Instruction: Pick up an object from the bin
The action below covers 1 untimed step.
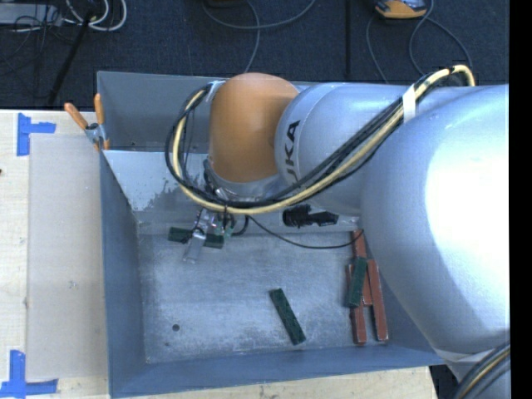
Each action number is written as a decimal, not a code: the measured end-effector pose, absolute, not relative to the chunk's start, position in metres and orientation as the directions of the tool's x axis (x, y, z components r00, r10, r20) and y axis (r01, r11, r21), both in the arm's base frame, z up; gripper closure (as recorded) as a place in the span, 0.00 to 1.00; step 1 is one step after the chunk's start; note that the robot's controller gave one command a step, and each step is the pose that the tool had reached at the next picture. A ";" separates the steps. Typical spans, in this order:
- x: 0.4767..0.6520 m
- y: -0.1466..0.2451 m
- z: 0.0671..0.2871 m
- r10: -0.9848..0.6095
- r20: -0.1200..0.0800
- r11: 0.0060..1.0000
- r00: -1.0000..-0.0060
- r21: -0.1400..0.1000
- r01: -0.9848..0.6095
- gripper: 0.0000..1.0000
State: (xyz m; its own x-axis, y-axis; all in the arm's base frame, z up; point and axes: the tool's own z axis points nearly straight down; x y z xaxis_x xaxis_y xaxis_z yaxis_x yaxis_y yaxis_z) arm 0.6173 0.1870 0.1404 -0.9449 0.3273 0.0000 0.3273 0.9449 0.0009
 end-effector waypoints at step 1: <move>0.616 0.177 0.153 0.516 -0.001 0.856 -0.856 0.001 0.516 0.00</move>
Offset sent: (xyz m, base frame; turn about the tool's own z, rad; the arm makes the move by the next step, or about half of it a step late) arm -0.0019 -0.0090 0.0125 0.2093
